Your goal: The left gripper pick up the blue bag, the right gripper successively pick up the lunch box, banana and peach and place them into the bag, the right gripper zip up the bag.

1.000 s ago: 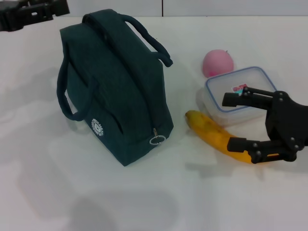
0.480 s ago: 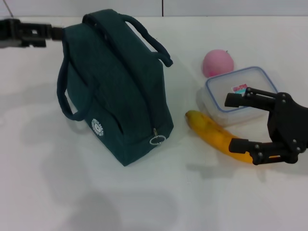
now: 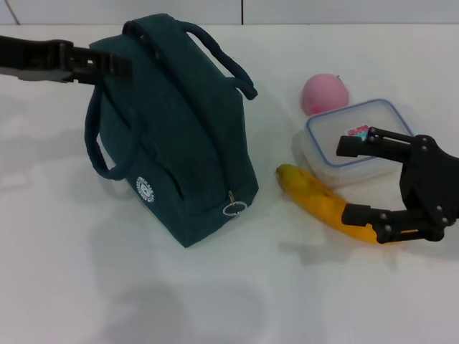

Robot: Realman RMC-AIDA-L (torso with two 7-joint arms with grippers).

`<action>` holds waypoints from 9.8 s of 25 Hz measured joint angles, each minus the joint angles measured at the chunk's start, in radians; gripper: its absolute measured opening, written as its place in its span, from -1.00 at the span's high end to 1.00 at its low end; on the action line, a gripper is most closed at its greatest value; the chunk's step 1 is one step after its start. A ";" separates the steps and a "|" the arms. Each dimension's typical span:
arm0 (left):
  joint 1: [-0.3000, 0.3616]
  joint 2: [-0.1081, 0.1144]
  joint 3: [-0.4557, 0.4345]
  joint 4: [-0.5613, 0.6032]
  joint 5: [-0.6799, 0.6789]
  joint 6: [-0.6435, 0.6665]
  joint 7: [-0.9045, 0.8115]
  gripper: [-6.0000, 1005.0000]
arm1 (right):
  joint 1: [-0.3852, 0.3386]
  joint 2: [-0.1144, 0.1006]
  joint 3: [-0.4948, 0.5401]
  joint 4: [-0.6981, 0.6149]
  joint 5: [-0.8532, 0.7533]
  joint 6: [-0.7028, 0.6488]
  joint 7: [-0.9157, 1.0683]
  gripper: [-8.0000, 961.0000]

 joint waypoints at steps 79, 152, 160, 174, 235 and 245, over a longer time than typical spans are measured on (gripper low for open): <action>-0.039 -0.050 0.212 -0.015 0.008 0.073 -0.185 0.92 | 0.008 0.015 0.441 0.346 0.027 0.606 0.246 -0.81; -0.073 -0.058 0.212 -0.082 0.014 0.062 -0.151 0.91 | 0.100 0.017 0.337 0.418 0.016 0.584 0.525 0.30; -0.071 -0.058 0.210 -0.097 0.008 0.062 -0.138 0.91 | 0.099 0.017 0.338 0.417 0.021 0.565 0.573 0.55; -0.061 -0.060 0.205 -0.089 0.003 0.066 -0.137 0.91 | 0.061 0.014 0.353 0.414 0.059 0.540 0.646 0.75; -0.046 -0.042 0.210 -0.089 -0.068 0.075 -0.123 0.91 | 0.073 0.031 0.365 0.510 0.440 0.155 0.956 0.61; -0.053 -0.049 0.210 -0.094 -0.068 0.071 -0.110 0.91 | 0.235 0.031 0.358 0.565 0.440 0.084 0.965 0.57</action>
